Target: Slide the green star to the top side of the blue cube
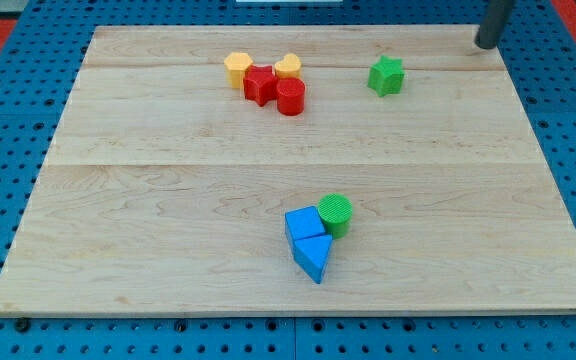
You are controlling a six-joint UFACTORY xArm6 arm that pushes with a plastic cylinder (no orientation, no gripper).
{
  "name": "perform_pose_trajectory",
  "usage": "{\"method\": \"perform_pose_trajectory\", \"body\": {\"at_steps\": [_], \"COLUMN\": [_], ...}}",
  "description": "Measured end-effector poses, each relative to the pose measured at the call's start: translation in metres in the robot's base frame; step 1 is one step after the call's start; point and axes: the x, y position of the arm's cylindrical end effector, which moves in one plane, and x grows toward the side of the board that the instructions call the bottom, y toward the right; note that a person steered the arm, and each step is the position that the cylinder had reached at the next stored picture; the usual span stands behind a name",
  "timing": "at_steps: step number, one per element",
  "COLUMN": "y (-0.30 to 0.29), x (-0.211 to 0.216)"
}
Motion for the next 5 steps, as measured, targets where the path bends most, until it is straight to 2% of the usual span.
{"method": "perform_pose_trajectory", "body": {"at_steps": [1,2,3,4,5], "y": [-0.026,-0.127,-0.178,-0.177,-0.171], "x": [-0.005,0.039,0.108,0.136,0.096]}}
